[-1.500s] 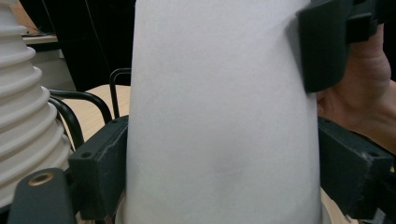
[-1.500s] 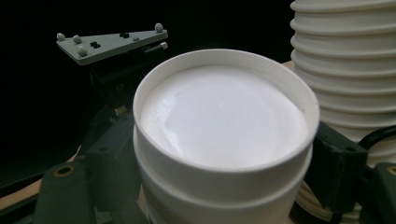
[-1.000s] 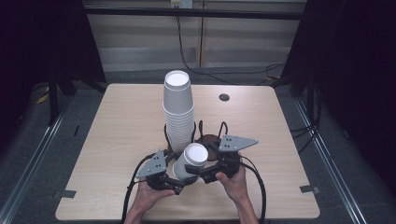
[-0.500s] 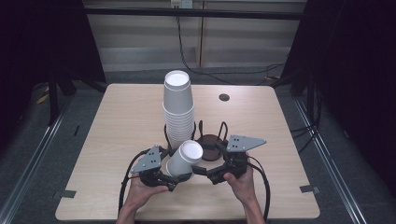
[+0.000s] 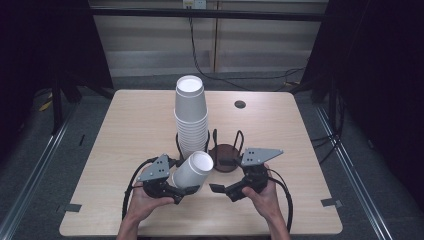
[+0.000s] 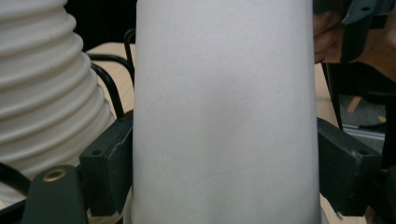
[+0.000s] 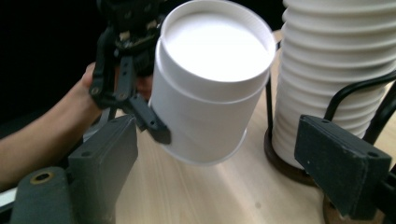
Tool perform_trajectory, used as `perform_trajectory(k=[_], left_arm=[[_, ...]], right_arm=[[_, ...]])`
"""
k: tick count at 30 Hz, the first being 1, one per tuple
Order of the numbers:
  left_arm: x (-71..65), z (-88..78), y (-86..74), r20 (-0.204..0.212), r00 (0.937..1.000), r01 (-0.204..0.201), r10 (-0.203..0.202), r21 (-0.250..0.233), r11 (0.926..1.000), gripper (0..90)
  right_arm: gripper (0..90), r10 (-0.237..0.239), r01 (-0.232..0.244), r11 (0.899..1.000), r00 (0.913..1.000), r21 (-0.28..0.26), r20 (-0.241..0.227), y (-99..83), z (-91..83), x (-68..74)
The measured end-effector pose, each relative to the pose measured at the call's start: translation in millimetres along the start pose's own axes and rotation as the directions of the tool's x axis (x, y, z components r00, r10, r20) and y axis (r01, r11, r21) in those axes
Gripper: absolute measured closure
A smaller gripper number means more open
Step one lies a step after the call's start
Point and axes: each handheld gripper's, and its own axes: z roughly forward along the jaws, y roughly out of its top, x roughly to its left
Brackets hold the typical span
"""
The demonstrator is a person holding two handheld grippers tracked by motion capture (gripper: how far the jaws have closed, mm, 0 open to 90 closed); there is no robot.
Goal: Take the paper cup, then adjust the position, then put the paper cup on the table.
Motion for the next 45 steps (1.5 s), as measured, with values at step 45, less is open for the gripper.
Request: perform_trajectory(k=[45], left_arm=[[-5.4, 28.0, 10.7, 0.083, 0.9847, -0.174, 0.153, 0.415, 0.8933, 18.0]], right_arm=[[13.4, -0.036, 0.071, 0.893, 0.9957, 0.444, -0.085, -1.4, 28.1, -14.6]])
